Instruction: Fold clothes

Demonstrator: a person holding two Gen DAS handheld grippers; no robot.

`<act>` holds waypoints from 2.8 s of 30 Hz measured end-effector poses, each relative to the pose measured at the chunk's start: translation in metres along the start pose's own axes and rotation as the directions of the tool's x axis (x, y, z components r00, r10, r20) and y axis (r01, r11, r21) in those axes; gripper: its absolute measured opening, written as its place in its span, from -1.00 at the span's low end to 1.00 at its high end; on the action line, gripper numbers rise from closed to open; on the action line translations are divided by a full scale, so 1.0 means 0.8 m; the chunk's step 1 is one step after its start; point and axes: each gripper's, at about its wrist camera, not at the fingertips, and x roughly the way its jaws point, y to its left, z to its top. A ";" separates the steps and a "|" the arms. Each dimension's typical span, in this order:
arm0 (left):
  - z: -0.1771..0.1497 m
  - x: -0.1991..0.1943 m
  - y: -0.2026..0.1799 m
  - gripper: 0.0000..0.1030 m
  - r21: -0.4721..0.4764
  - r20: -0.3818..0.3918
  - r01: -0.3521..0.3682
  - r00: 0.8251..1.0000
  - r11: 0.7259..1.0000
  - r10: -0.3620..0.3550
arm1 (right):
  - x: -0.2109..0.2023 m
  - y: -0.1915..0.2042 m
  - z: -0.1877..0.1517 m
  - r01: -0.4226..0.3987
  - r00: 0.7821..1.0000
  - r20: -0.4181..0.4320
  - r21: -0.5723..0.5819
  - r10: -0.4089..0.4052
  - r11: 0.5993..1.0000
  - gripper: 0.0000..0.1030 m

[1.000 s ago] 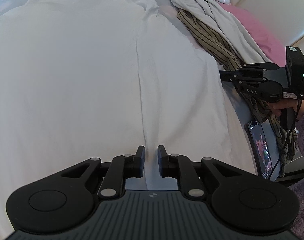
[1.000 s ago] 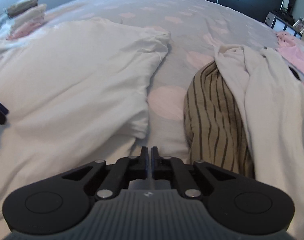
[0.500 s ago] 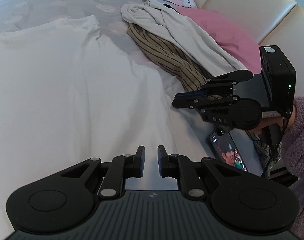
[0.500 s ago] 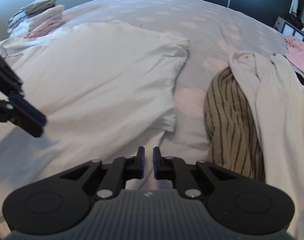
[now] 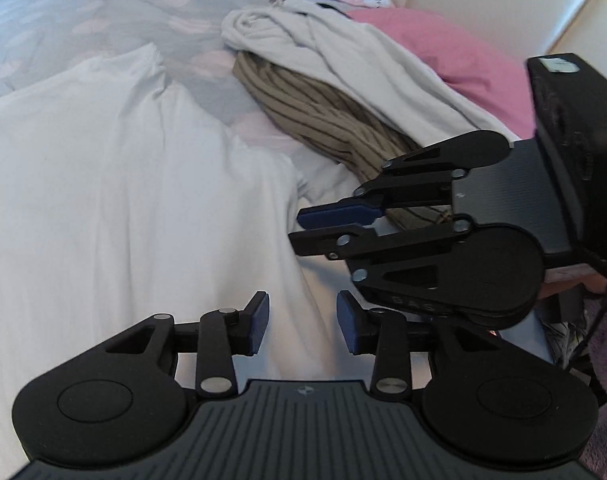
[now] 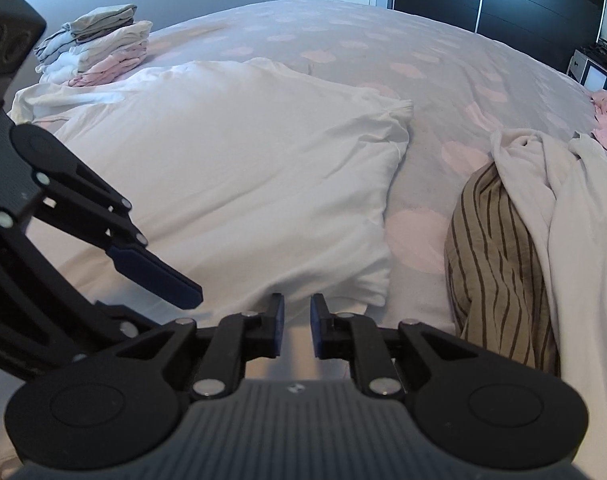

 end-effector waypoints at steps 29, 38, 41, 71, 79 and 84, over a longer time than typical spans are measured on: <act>0.003 -0.029 0.068 -1.00 -0.227 0.091 0.222 0.974 0.948 -0.206 | 0.036 -0.024 -0.007 0.162 0.985 0.050 0.034 -0.163 0.986 -0.59; 0.004 -0.009 0.065 -1.00 -0.207 0.042 0.147 0.989 0.967 -0.141 | 0.008 -0.064 -0.020 0.240 0.970 -0.006 0.157 -0.242 0.958 -1.00; 0.001 -0.007 0.067 -1.00 -0.212 0.041 0.146 0.989 0.966 -0.141 | -0.006 -0.062 -0.021 0.218 0.975 0.004 0.169 -0.222 0.961 -0.96; -0.241 -0.162 0.071 -0.21 -0.034 -0.109 0.064 0.992 0.997 -0.067 | -0.118 0.220 -0.130 -0.014 0.979 -0.178 0.410 0.095 0.912 -0.66; -0.266 -0.152 0.045 -0.21 0.050 -0.154 0.043 0.987 0.998 -0.035 | -0.137 0.238 -0.155 0.180 0.954 -0.291 0.366 -0.071 0.913 -0.41; -0.264 -0.151 0.042 -0.21 0.042 -0.142 0.047 0.989 0.998 -0.040 | -0.141 0.220 -0.186 0.245 0.933 -0.349 0.432 -0.089 0.868 -0.42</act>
